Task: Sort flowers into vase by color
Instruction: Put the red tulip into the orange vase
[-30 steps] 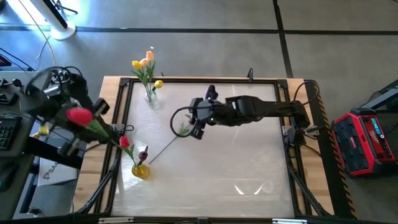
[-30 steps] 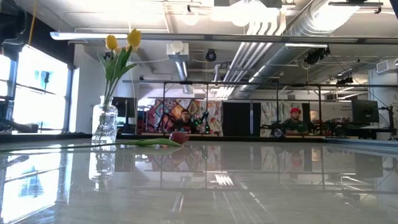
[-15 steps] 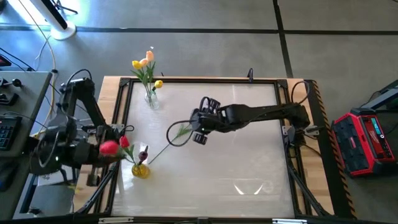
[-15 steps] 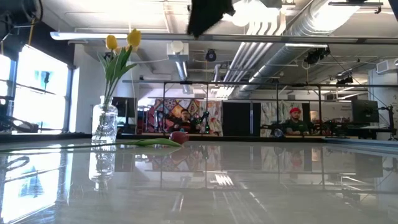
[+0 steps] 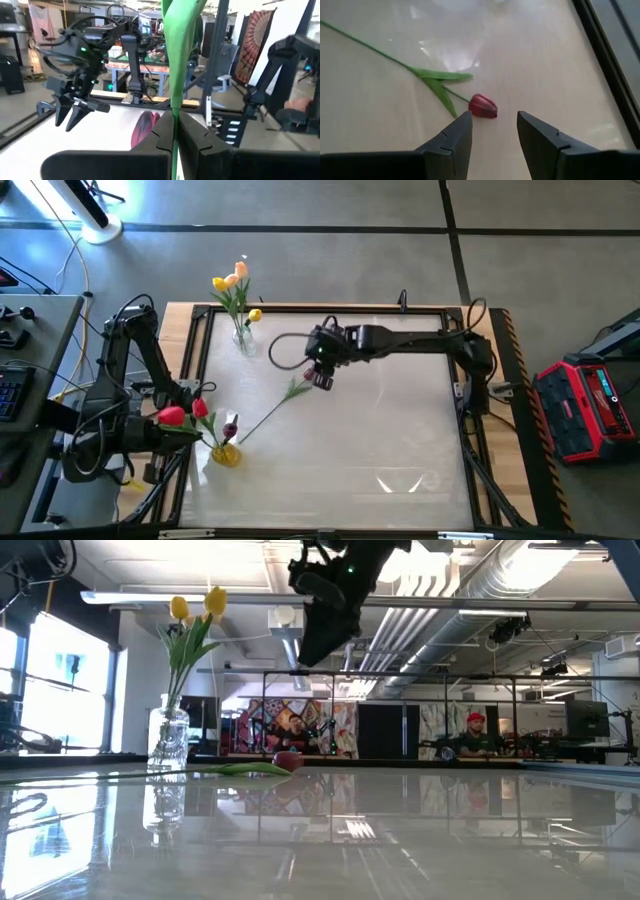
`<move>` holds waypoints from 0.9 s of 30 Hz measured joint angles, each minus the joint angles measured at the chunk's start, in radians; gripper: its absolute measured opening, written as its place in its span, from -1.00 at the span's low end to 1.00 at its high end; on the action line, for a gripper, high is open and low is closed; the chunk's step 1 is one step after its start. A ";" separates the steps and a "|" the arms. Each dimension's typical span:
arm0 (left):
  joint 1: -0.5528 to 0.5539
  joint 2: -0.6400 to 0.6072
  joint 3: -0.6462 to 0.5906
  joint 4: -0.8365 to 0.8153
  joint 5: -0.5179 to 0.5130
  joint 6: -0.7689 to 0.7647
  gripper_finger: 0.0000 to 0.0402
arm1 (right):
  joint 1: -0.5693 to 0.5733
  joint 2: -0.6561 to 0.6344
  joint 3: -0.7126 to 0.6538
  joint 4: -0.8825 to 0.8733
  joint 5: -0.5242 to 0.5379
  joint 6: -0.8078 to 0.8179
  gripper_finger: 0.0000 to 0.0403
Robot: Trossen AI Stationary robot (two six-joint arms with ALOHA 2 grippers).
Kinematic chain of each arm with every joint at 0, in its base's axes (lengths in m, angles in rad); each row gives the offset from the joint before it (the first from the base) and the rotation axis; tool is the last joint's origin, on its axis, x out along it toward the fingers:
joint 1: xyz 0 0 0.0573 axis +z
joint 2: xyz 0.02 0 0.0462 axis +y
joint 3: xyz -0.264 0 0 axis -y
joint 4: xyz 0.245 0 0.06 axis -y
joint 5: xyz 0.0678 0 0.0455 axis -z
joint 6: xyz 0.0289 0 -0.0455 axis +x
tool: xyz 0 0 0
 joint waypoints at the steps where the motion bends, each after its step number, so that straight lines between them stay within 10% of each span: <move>1: 0.000 0.001 -0.008 -0.005 0.001 0.000 -1.00 | -0.015 0.000 -0.001 0.011 -0.027 -0.022 -0.29; 13: 0.095 -0.119 0.019 -0.011 0.063 0.009 -1.00 | -0.169 -0.220 -0.001 0.100 -0.457 -0.057 -0.29; 27: 0.109 -0.183 0.035 0.121 0.245 0.235 -1.00 | -0.108 -0.605 0.002 0.173 -0.481 0.171 -0.29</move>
